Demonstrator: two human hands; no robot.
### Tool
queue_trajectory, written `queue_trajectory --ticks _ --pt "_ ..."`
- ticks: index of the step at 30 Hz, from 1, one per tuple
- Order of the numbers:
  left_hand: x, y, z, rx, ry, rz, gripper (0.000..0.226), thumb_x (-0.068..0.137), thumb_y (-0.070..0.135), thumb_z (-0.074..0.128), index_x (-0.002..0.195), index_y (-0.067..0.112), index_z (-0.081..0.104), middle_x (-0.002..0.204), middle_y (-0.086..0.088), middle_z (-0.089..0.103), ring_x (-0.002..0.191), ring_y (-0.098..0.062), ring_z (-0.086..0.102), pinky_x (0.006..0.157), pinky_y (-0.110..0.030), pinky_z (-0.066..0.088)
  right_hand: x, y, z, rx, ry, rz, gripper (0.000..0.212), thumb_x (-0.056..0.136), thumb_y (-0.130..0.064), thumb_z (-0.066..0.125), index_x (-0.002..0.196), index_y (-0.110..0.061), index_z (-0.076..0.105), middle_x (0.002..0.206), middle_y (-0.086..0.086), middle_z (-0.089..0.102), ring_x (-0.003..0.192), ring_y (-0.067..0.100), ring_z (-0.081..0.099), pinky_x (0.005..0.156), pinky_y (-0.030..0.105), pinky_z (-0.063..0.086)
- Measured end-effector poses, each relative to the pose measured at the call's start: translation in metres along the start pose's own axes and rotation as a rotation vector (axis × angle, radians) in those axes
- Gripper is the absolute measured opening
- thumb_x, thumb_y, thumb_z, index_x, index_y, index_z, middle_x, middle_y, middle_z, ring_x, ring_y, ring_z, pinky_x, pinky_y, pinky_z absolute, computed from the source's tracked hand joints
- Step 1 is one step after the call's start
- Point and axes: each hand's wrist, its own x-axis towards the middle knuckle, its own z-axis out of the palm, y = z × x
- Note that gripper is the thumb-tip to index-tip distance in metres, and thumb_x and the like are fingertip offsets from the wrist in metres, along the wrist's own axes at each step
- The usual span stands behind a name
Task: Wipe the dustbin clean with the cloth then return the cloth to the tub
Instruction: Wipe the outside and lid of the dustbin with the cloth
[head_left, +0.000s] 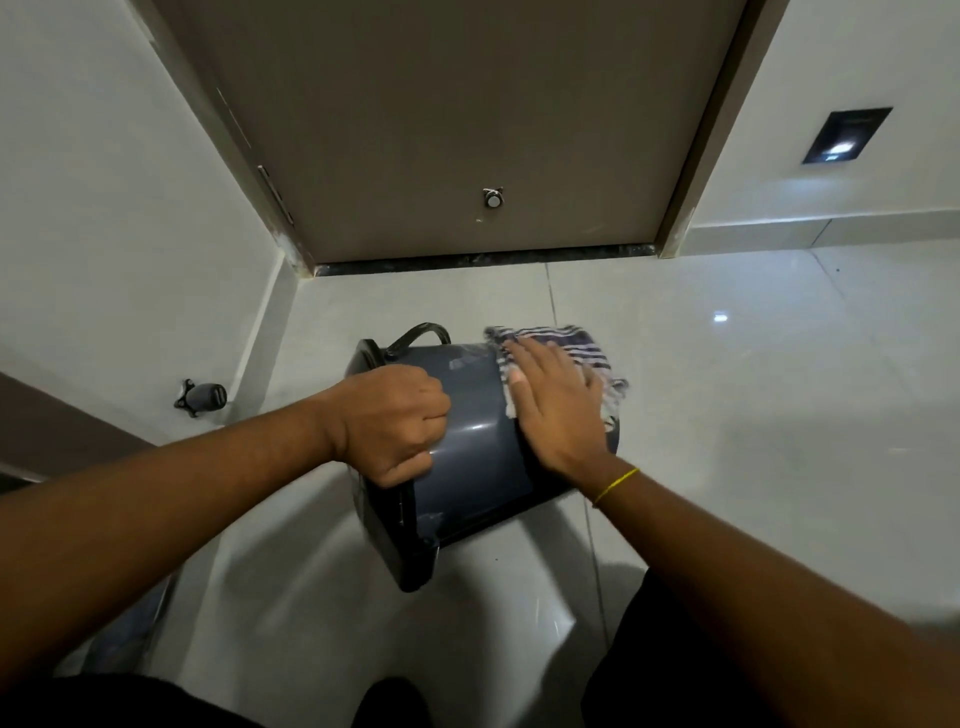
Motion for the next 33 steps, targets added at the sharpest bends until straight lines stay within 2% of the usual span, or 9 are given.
queue_trajectory --ticks 4,9,12,16,19,21,26,30,33 --pt "0.004 0.002 0.002 0.071 -0.031 0.048 0.027 0.078 0.031 0.060 0.062 0.010 0.061 0.064 -0.008 0.059 0.054 -0.027 0.054 0.054 -0.034 0.049 -0.010 -0.051 0.005 -0.085 -0.131 -0.312 0.062 0.108 -0.048 0.018 0.167 -0.040 0.032 0.177 -0.012 0.032 0.165 0.021 0.028 0.129 0.060 0.020" --pt "0.004 0.008 0.007 0.093 -0.060 0.086 0.025 0.077 0.031 0.068 0.062 0.011 0.064 0.064 -0.006 0.059 0.054 -0.023 0.053 0.055 -0.032 0.048 -0.013 -0.034 -0.002 -0.097 -0.130 -0.452 0.057 0.113 -0.049 0.023 0.169 -0.043 0.025 0.179 -0.014 0.028 0.166 0.019 0.026 0.129 0.057 0.020" --pt "0.007 0.011 0.004 0.109 -0.059 0.106 0.028 0.080 0.034 0.062 0.061 0.013 0.063 0.063 -0.004 0.059 0.052 -0.023 0.053 0.053 -0.032 0.049 -0.005 -0.005 -0.005 -0.062 -0.095 -0.354 0.055 0.113 -0.054 0.025 0.167 -0.046 0.029 0.177 -0.015 0.031 0.166 0.021 0.026 0.130 0.057 0.022" --pt "0.013 0.016 -0.001 0.128 -0.044 0.122 0.030 0.081 0.035 0.057 0.060 0.014 0.063 0.062 -0.002 0.059 0.051 -0.022 0.054 0.051 -0.030 0.049 0.010 0.032 -0.012 -0.025 0.010 -0.014 0.050 0.114 -0.050 0.031 0.162 -0.041 0.044 0.172 -0.010 0.043 0.162 0.024 0.035 0.128 0.059 0.026" --pt "0.019 0.018 -0.005 0.136 -0.046 0.136 0.030 0.080 0.036 0.058 0.060 0.015 0.063 0.062 -0.001 0.059 0.051 -0.022 0.054 0.050 -0.029 0.048 0.012 0.028 -0.016 0.007 -0.018 0.060 0.050 0.115 -0.049 0.030 0.162 -0.039 0.044 0.173 -0.010 0.041 0.163 0.023 0.032 0.129 0.060 0.022" --pt "0.018 0.018 -0.007 0.136 -0.053 0.141 0.029 0.078 0.036 0.060 0.059 0.015 0.063 0.062 -0.001 0.059 0.050 -0.021 0.054 0.050 -0.028 0.048 0.007 0.009 -0.017 -0.010 -0.062 -0.030 0.052 0.114 -0.050 0.028 0.163 -0.039 0.041 0.174 -0.010 0.039 0.164 0.023 0.031 0.129 0.059 0.022" --pt "0.012 0.021 -0.002 0.118 -0.087 0.152 0.026 0.073 0.035 0.071 0.061 0.013 0.066 0.063 -0.006 0.062 0.053 -0.027 0.057 0.055 -0.029 0.052 -0.007 -0.048 -0.015 -0.013 -0.254 -0.414 0.060 0.109 -0.050 0.017 0.165 -0.043 0.037 0.176 -0.017 0.034 0.163 0.017 0.030 0.128 0.056 0.022" --pt "0.007 0.030 0.005 0.091 -0.057 0.088 0.026 0.070 0.033 0.074 0.061 0.011 0.065 0.061 -0.007 0.060 0.052 -0.027 0.055 0.052 -0.031 0.052 -0.009 -0.034 -0.017 -0.100 -0.208 -0.530 0.051 0.115 -0.047 0.028 0.166 -0.044 0.035 0.176 -0.018 0.033 0.163 0.014 0.031 0.124 0.052 0.029" --pt "0.009 0.038 0.005 0.060 -0.063 0.056 0.026 0.069 0.032 0.078 0.060 0.012 0.064 0.059 -0.005 0.058 0.049 -0.027 0.052 0.049 -0.030 0.048 -0.018 -0.016 -0.012 -0.120 -0.136 -0.505 0.052 0.114 -0.050 0.029 0.165 -0.044 0.039 0.174 -0.019 0.036 0.162 0.015 0.033 0.123 0.054 0.029"
